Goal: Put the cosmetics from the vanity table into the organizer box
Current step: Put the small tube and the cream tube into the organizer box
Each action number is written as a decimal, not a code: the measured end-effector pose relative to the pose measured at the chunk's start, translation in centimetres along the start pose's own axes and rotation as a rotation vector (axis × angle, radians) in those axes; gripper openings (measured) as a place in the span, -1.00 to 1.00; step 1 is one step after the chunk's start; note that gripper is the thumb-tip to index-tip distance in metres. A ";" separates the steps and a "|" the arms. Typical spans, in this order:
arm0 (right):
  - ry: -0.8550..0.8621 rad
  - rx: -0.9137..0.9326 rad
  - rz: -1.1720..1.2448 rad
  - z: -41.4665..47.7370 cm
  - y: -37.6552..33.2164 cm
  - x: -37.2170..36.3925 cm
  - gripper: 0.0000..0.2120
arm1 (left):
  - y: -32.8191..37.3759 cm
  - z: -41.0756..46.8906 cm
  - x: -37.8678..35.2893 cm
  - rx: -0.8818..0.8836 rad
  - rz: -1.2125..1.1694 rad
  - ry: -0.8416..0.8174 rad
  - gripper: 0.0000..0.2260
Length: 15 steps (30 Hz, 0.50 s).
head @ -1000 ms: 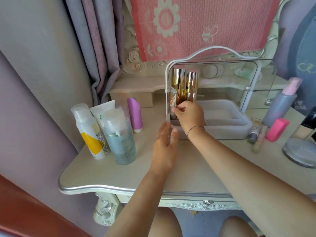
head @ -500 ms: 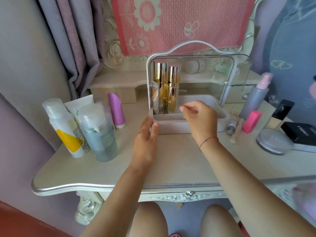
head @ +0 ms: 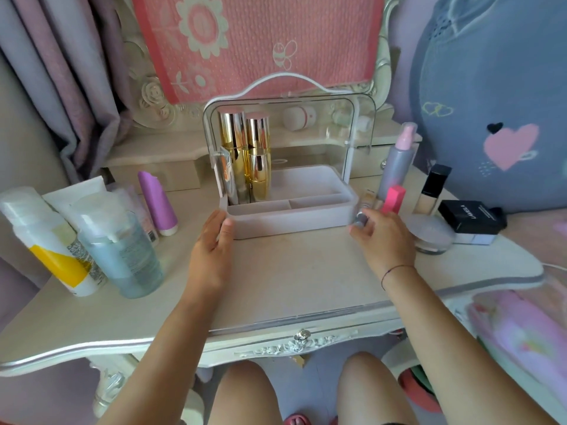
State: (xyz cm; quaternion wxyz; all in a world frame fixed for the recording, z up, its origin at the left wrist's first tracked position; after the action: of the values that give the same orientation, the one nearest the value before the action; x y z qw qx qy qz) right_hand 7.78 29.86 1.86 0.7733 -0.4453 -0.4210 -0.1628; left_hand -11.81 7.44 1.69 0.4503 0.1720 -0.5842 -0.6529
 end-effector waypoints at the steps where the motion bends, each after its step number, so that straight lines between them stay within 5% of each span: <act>1: -0.031 -0.001 -0.039 0.2 0.1 -0.3 -0.86 | 0.1 0.0 0.0 0.003 0.003 0.000 -0.73; 11: -0.005 0.058 -0.153 -0.5 -0.3 -0.3 -0.59 | 0.1 0.0 -0.1 0.017 -0.031 -0.025 -0.88; 15: -0.139 0.059 -0.257 -0.3 -0.1 -1.4 -0.47 | -0.3 0.1 -0.1 0.029 -0.018 -0.015 -0.71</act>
State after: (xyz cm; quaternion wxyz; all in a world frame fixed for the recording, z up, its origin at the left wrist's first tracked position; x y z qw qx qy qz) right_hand 7.04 29.43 0.71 0.7278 -0.3753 -0.5316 -0.2166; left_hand -11.95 7.52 1.46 0.4376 0.1789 -0.5951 -0.6498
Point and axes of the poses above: each hand's wrist, its own z-axis towards the middle knuckle, its own x-axis out of the back of the hand, y = z × x, the point moved 6 cm from there along z, towards the middle knuckle, and after that the axes turned 9 degrees about -y, right-handed, at the moved point
